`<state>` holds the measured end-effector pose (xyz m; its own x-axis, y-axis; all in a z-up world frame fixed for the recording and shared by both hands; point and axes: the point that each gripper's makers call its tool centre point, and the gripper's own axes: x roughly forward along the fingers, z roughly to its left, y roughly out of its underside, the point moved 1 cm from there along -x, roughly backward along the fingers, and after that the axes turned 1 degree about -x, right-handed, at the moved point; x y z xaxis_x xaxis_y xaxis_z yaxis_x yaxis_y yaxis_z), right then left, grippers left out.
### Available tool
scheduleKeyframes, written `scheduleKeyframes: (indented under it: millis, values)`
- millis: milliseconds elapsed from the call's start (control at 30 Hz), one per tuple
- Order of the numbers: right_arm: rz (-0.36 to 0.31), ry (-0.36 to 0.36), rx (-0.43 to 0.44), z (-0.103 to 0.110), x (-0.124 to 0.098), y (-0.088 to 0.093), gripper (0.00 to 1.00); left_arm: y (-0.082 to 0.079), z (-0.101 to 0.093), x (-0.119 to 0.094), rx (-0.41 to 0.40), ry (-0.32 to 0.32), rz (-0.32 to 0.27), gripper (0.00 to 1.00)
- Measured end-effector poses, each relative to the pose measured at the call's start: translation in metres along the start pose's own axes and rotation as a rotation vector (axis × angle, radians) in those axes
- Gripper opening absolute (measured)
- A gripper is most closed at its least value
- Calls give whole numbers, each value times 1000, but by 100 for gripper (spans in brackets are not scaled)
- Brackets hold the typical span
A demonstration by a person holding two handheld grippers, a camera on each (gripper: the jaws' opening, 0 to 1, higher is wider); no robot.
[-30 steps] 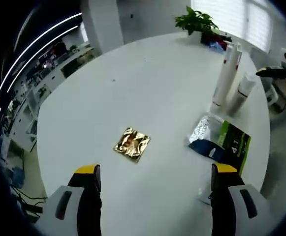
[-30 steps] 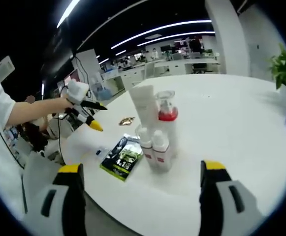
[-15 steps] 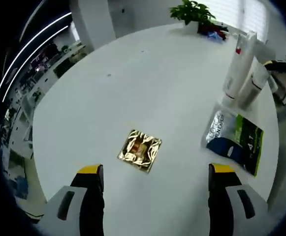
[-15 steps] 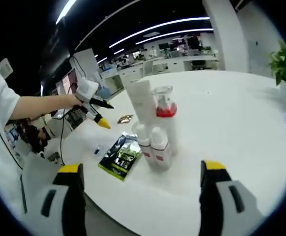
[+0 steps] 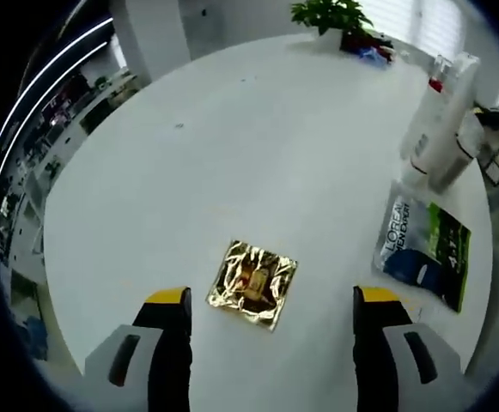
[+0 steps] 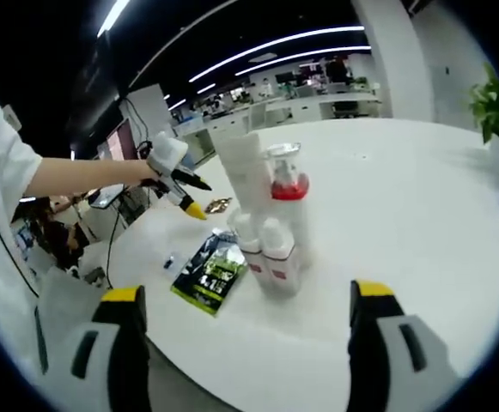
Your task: Arrange the skincare products in the storage area until every visible bottle or jar stands upright without overlapping.
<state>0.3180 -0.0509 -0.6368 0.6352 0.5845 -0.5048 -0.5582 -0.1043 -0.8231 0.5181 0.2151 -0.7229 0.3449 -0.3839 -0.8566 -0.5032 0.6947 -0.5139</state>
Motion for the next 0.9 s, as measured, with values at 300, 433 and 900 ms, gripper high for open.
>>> scheduleKeyframes:
  millis: [300,433,900]
  values:
    - [7,9,23,-4,1,6,99,-4,7,13,73,41,64,67]
    - [8,14,30,-5,2,7,99,-5,8,17,131,68,103,64]
    - [9,19,52,-8,4,11,99,-6,5,26,226,118,177,56]
